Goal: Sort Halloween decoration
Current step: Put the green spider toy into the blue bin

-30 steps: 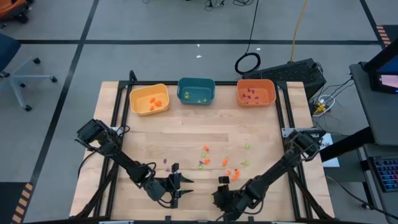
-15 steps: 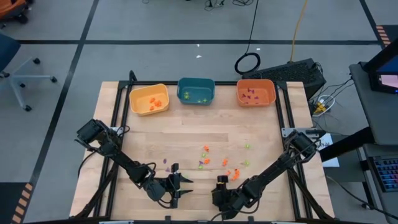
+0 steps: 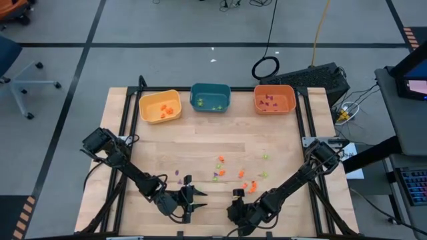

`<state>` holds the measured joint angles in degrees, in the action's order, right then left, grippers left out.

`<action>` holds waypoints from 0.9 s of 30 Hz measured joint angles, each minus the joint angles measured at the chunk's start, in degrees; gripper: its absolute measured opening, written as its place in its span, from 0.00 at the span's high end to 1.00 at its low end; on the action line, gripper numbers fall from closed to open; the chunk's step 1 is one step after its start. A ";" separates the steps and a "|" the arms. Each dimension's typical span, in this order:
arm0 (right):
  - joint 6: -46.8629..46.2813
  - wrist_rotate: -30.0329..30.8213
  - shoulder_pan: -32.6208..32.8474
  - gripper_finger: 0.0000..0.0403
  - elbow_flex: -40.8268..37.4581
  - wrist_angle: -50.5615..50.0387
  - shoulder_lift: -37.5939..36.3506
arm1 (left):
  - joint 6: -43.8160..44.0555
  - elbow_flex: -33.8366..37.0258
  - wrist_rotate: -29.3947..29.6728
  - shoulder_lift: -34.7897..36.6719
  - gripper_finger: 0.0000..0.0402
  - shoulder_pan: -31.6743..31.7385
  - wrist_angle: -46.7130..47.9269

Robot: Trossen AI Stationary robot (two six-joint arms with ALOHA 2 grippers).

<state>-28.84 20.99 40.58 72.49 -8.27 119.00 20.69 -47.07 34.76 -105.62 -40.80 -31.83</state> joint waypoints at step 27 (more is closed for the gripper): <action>5.79 -0.53 -0.14 0.86 -0.44 -2.87 -4.63 | 0.42 0.00 -0.02 0.00 0.59 -0.20 -0.23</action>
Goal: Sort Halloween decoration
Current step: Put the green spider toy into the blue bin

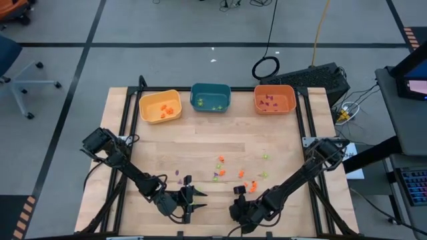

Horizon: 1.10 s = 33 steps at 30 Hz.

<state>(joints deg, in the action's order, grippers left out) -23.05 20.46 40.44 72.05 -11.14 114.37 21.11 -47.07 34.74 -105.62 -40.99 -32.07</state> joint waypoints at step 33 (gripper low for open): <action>7.88 4.16 -3.00 0.86 -17.29 20.60 -21.99 | -9.07 -0.02 0.92 0.00 0.59 1.19 -0.68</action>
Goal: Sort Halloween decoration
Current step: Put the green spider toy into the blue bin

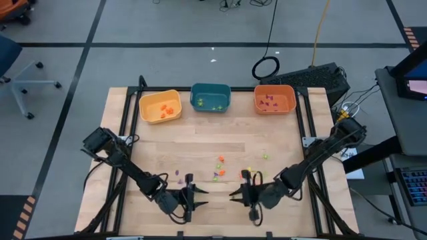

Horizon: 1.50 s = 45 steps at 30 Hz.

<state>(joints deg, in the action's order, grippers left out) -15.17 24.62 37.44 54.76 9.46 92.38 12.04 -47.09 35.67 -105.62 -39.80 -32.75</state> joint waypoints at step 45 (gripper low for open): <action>30.43 -17.46 -23.63 0.86 -20.33 63.32 3.61 | -12.75 23.96 -10.64 18.47 0.59 15.29 -20.68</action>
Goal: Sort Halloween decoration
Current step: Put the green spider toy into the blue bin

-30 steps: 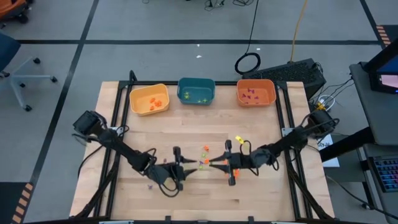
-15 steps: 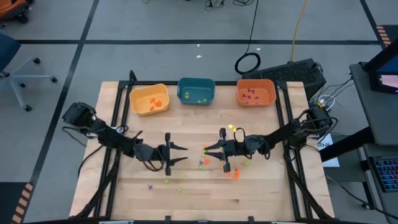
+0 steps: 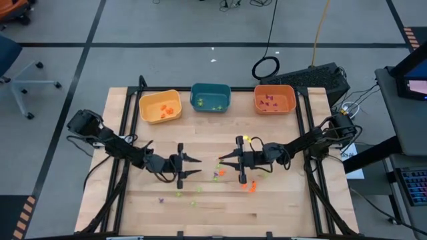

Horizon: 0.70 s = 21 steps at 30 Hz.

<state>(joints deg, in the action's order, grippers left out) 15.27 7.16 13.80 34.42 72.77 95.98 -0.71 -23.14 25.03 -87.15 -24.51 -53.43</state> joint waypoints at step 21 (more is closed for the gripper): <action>29.38 0.02 0.00 0.86 0.01 -0.13 0.00 | 4.84 -0.02 -1.26 0.00 0.59 -0.13 -0.02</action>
<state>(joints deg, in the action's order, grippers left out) 44.64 7.18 13.80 34.44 72.64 95.98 4.13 -23.16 23.77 -87.15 -24.64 -53.45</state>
